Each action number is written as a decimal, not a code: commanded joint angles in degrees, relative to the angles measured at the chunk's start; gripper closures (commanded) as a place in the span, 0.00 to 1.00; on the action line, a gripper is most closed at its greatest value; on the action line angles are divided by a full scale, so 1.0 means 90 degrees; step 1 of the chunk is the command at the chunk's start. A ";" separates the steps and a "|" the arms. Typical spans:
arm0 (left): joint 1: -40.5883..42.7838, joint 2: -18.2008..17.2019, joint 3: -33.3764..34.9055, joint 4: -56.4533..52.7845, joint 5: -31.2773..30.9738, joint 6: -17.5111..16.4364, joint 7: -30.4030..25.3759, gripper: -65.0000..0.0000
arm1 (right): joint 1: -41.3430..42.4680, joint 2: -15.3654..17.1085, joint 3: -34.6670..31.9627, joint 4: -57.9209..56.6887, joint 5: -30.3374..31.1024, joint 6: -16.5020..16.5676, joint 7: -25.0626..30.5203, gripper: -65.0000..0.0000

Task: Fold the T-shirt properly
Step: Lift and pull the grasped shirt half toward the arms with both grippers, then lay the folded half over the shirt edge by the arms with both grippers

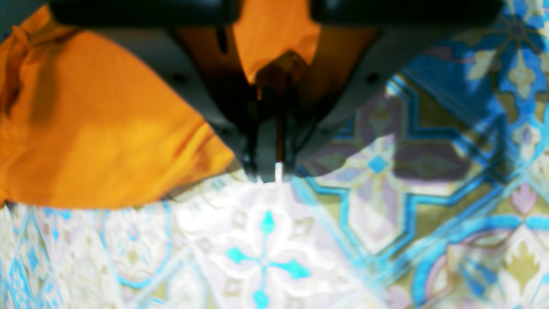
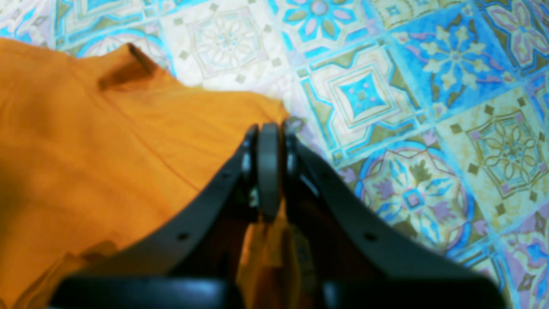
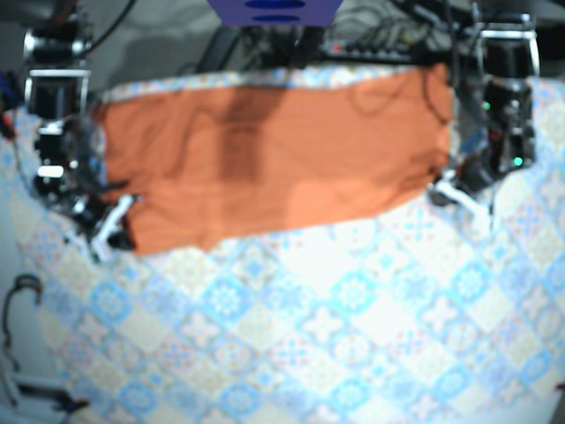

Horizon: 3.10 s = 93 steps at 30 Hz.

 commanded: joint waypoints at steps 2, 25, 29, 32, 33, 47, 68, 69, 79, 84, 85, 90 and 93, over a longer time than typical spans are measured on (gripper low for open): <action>-0.0095 -0.0124 -0.0030 0.0104 -0.0070 -0.0026 -0.0018 1.00 | 0.0125 0.0118 0.0055 0.0236 0.0134 -0.0008 0.0171 1.00; 0.0237 -0.0241 -0.0030 0.0739 0.0126 -0.0035 -0.0018 1.00 | -0.1115 0.0128 0.0875 0.1740 0.0143 -0.0008 -0.0102 1.00; 0.0276 -0.0251 -0.0030 0.0739 0.0136 -0.0035 -0.0027 1.00 | -0.1223 0.0128 0.0914 0.1789 0.0183 -0.0008 -0.0083 1.00; 0.0276 -0.0358 -0.0030 0.0749 0.0136 -0.0045 -0.0027 1.00 | -0.1399 0.0138 0.0924 0.1965 0.0407 -0.0008 -0.0083 1.00; 0.0276 -0.0378 -0.0030 0.0749 0.0136 -0.0045 -0.0027 1.00 | -0.1418 0.0197 0.0924 0.2033 0.0427 -0.0008 -0.0092 1.00; 0.0540 -0.0593 -0.0030 0.0749 0.0331 -0.0534 -0.0311 1.00 | -0.1867 0.0245 0.1588 0.2170 0.0437 -0.0008 -0.0083 1.00; 0.0764 -0.0603 -0.0040 0.0749 0.0692 -0.0719 -0.0487 1.00 | -0.2522 0.0245 0.1588 0.2268 0.0446 -0.0008 0.0259 1.00; 0.0764 -0.0612 -0.0040 0.0749 0.0751 -0.0719 -0.0487 1.00 | -0.2522 0.0245 0.1588 0.2268 0.0446 -0.0008 0.0259 1.00; 0.0891 -0.0691 -0.0030 0.0749 0.1112 -0.0846 -0.0672 1.00 | -0.2532 0.0245 0.1588 0.2258 0.0446 -0.0008 0.0259 1.00; 0.0999 -0.0778 -0.0030 0.0749 0.1112 -0.0846 -0.0789 1.00 | -0.2649 0.0255 0.1588 0.2258 0.0446 -0.0008 0.0259 1.00; 0.0999 -0.0778 -0.0030 0.0749 0.1112 -0.0846 -0.0799 1.00 | -0.2688 0.0255 0.1588 0.2258 0.0446 -0.0008 0.0259 1.00; 0.1087 -0.0788 -0.0030 0.0749 0.1112 -0.0856 -0.0799 1.00 | -0.2776 0.0255 0.1588 0.2268 0.0446 -0.0008 0.0269 1.00; 0.1096 -0.0778 -0.0030 0.0749 0.1112 -0.0895 -0.0799 1.00 | -0.2873 0.0255 0.1588 0.2356 0.0446 -0.0008 0.0269 1.00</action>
